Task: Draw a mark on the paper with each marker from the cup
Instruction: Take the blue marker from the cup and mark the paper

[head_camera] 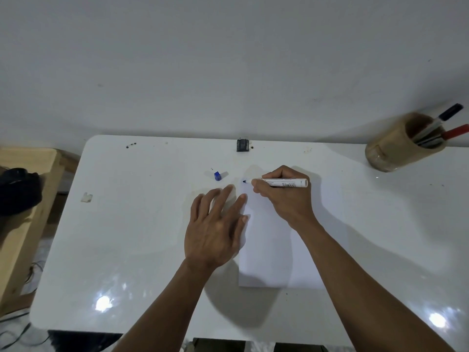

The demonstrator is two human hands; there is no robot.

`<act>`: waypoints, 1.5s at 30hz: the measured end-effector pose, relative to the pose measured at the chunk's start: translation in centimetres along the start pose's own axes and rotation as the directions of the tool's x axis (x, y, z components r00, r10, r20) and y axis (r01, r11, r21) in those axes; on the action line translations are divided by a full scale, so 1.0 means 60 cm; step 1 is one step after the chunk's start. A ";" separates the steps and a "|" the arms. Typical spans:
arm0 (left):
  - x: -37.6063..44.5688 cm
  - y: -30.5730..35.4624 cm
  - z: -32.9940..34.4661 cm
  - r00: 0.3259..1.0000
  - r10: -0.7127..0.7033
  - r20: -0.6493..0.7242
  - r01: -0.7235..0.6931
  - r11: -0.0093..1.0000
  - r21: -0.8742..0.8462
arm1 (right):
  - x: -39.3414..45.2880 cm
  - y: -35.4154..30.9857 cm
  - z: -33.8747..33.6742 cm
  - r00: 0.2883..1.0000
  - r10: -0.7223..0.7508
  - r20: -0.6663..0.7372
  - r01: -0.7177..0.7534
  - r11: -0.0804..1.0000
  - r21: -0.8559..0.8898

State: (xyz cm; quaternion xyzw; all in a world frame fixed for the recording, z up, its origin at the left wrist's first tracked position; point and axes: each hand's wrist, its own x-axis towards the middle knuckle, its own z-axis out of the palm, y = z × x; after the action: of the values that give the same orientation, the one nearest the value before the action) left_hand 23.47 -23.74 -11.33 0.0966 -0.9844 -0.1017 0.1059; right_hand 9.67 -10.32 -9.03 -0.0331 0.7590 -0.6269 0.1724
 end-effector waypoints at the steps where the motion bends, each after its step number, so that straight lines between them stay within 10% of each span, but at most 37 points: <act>1: -0.001 0.000 0.000 1.000 0.000 -0.003 0.000 1.000 -0.003 | 0.000 0.000 0.000 1.000 -0.004 0.001 0.004 1.000 -0.009; 21: -0.001 -0.002 0.005 1.000 0.005 -0.024 -0.005 1.000 -0.007 | -0.001 -0.005 -0.005 0.999 0.014 0.048 -0.012 0.999 -0.033; 32: 0.002 0.005 -0.019 1.000 -0.016 0.001 0.016 0.997 -0.077 | -0.026 -0.071 -0.027 0.987 0.153 0.040 -0.157 0.909 0.386; 38: 0.037 0.005 -0.057 0.919 -0.377 0.111 0.390 0.840 -0.377 | -0.060 -0.099 -0.031 0.991 0.130 0.034 -0.131 0.889 0.439; 45: 0.120 -0.011 -0.070 0.831 -0.490 0.264 0.547 0.806 -0.225 | -0.104 -0.107 -0.031 0.990 0.140 0.001 -0.127 0.892 0.435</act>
State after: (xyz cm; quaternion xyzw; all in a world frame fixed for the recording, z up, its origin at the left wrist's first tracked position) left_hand 17.64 -26.65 -6.12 0.3360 -0.8994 -0.2795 -0.0090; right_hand 13.86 -8.26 -1.16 0.0678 0.6035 -0.7672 0.2066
